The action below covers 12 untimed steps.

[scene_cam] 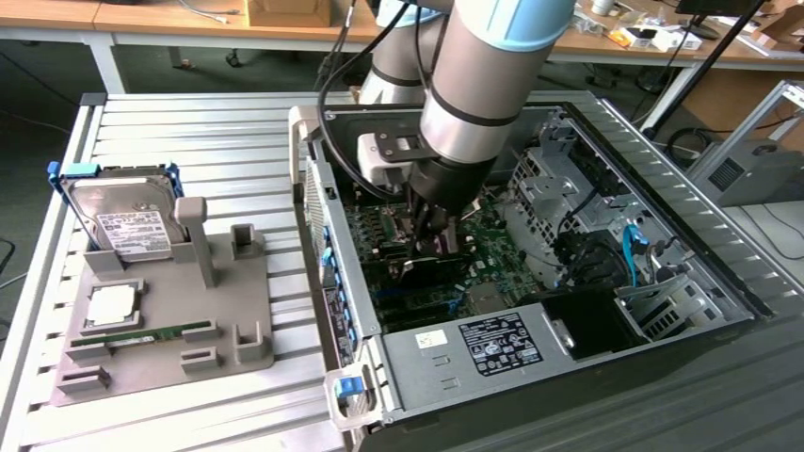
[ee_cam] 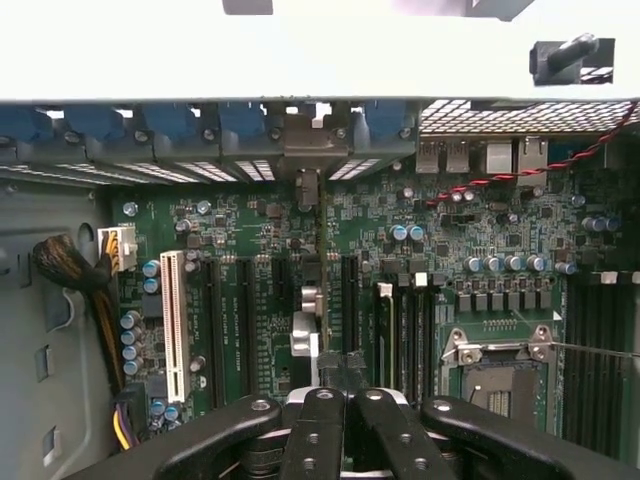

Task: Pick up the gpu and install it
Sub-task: 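Press down on the gpu until it lock into place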

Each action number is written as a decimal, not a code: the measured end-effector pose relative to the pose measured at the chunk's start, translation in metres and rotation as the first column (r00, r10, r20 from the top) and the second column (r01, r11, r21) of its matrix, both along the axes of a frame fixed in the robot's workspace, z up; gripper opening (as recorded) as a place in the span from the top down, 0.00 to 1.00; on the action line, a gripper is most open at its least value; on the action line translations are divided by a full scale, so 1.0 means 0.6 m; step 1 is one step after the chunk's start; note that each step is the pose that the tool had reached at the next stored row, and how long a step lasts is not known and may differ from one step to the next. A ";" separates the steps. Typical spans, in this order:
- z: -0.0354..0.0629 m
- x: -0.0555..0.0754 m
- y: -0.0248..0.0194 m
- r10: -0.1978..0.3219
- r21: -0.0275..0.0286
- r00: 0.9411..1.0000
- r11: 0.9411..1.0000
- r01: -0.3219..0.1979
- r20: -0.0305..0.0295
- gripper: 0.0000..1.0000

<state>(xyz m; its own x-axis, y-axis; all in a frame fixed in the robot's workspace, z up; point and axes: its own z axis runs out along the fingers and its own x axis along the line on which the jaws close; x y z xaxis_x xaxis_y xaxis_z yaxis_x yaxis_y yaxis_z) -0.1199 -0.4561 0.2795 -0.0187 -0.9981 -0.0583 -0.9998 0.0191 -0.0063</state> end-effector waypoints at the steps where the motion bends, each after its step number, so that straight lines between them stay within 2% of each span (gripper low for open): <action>1: 0.000 0.000 0.0000 0.000 0.000 1.000 1.000 0.000 0.000 0.89; 12: -0.003 0.000 -0.0027 0.000 0.000 1.000 1.000 0.000 0.000 0.89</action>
